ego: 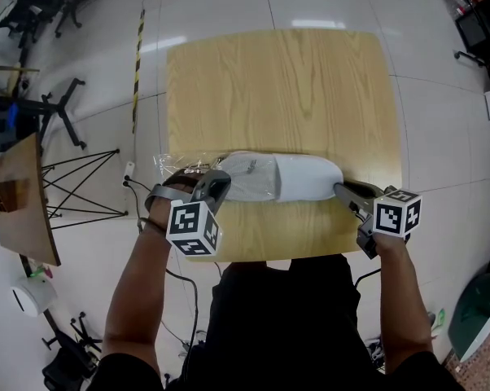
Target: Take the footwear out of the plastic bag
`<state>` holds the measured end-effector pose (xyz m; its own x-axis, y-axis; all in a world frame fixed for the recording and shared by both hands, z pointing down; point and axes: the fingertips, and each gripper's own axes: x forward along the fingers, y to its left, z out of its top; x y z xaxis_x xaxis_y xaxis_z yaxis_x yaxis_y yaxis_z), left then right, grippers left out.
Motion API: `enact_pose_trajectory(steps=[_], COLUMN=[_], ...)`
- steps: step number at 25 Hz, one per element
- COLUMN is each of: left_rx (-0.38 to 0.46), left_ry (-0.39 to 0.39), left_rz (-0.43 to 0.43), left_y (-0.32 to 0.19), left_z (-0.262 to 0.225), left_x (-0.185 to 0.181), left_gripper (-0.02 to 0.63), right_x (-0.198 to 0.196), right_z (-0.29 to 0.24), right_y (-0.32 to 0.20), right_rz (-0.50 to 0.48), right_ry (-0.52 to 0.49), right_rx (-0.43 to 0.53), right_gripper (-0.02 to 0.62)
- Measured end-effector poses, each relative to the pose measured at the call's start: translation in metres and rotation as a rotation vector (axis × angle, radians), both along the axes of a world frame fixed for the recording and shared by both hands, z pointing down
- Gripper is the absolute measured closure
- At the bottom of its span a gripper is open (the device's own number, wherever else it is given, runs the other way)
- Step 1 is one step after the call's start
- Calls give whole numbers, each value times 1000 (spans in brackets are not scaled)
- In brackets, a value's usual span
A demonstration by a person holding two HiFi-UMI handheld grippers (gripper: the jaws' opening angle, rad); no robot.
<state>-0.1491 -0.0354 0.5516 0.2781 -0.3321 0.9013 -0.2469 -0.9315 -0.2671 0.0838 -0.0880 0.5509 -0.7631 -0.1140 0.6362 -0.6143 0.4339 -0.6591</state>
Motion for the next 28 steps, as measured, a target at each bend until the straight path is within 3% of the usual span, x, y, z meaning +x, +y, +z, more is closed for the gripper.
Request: enact_pose_trajectory(steps=[15, 28], left_rx=[6, 12], left_ry=[-65, -117], left_rz=[-26, -81], left_y=[-5, -12], left_z=[4, 10], left_x=[-34, -61], left_gripper=[597, 597], right_x=[13, 17], right_z=[1, 2], right_y=[-7, -6], right_rz=[54, 35], right_ry=[20, 51], right_rx=[1, 29], right_gripper=[538, 537])
